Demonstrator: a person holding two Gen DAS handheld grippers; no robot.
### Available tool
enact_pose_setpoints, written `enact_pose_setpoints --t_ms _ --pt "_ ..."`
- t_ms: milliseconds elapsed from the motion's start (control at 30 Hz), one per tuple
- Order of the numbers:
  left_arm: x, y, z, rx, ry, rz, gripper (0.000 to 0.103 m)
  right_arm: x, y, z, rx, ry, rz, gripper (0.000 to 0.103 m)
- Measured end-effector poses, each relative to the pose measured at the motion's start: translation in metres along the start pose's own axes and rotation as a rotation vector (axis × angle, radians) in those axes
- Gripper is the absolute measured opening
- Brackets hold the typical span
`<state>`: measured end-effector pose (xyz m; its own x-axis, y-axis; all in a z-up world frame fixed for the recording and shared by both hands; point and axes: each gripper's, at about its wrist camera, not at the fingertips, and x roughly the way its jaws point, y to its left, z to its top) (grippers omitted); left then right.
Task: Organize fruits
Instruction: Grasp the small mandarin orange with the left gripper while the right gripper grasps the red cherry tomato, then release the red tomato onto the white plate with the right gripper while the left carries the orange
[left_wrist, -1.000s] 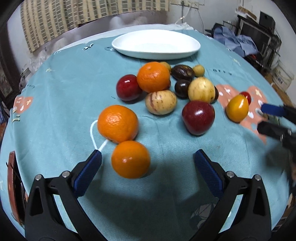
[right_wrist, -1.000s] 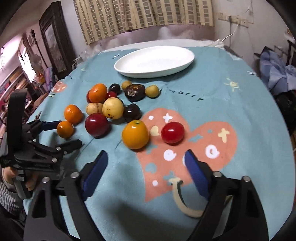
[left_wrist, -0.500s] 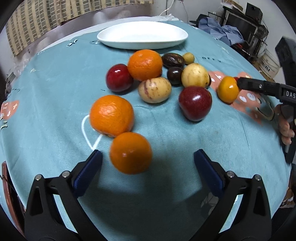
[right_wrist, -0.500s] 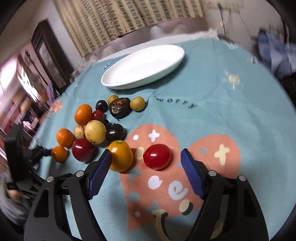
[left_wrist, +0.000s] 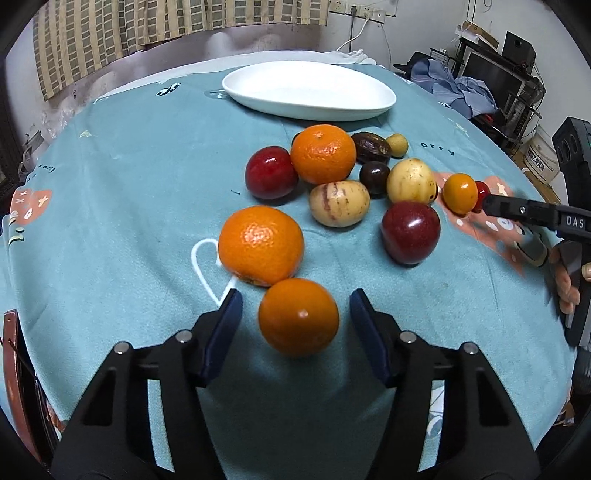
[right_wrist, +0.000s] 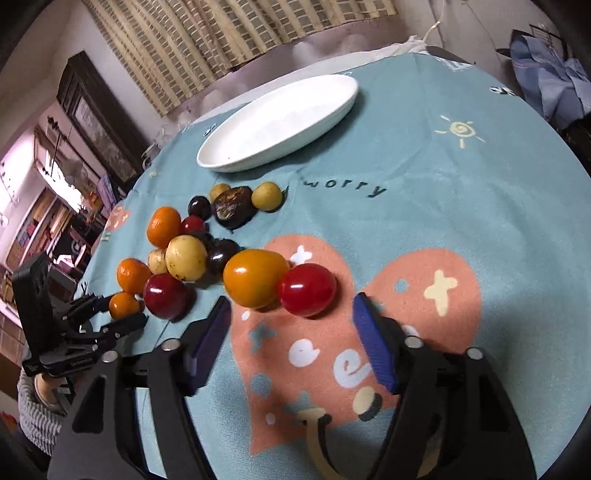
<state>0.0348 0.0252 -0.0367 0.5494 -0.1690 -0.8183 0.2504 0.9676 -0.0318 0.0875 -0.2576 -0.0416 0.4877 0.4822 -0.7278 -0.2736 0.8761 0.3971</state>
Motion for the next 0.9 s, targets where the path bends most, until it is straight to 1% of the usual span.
enact_pose_setpoints --t_ms 67,133,167,200,233,267,300,367,433,467,533,600,633,667,767,900 --pt "0.000 -0.001 0.000 0.003 0.000 0.003 0.062 0.002 0.005 0.000 -0.027 0.010 -0.017 0.081" --pt "0.002 -0.002 -0.001 0.012 0.002 0.013 0.062 0.003 0.010 -0.001 -0.053 0.011 -0.049 0.080" --pt "0.002 -0.003 -0.001 0.016 0.003 0.015 0.061 0.002 0.010 -0.001 -0.053 0.002 -0.054 0.076" --pt "0.002 -0.003 0.000 0.020 0.004 0.015 0.061 -0.003 0.007 -0.001 -0.041 -0.025 -0.043 0.059" --pt "0.002 -0.004 0.000 0.021 0.004 0.015 0.062 -0.007 0.005 0.000 -0.033 -0.045 -0.046 0.050" --pt "0.003 -0.004 0.000 0.020 0.005 0.013 0.062 -0.011 0.002 0.001 -0.036 -0.065 -0.064 0.049" --pt "0.003 -0.004 0.000 0.021 0.006 0.009 0.064 -0.012 0.001 0.003 -0.046 -0.064 -0.071 0.048" --pt "0.004 -0.005 0.000 0.026 0.008 0.008 0.067 -0.007 -0.001 0.004 -0.060 -0.036 -0.085 0.048" --pt "0.005 -0.007 0.000 0.034 0.011 0.013 0.069 0.002 -0.002 0.005 -0.073 0.017 -0.088 0.047" --pt "0.006 -0.008 0.000 0.038 0.012 0.016 0.069 0.003 0.001 0.007 -0.093 0.018 -0.101 0.046" --pt "0.007 -0.009 0.000 0.039 0.011 0.018 0.069 0.010 0.011 0.010 -0.162 0.024 -0.136 0.035" --pt "0.007 -0.009 0.000 0.038 0.011 0.016 0.069 0.016 0.018 0.010 -0.226 0.006 -0.180 0.033" --pt "0.007 -0.008 0.000 0.036 0.009 0.013 0.068 0.018 0.019 0.011 -0.239 0.002 -0.188 0.031" --pt "0.006 -0.008 0.000 0.030 0.004 0.005 0.067 0.018 0.020 0.010 -0.242 0.000 -0.190 0.031" --pt "0.000 -0.004 -0.002 0.009 -0.021 -0.014 0.039 0.009 0.014 0.009 -0.207 -0.034 -0.176 0.031" --pt "-0.008 0.001 -0.005 -0.026 -0.052 -0.077 0.039 -0.015 0.002 0.009 -0.133 -0.108 -0.148 0.031"
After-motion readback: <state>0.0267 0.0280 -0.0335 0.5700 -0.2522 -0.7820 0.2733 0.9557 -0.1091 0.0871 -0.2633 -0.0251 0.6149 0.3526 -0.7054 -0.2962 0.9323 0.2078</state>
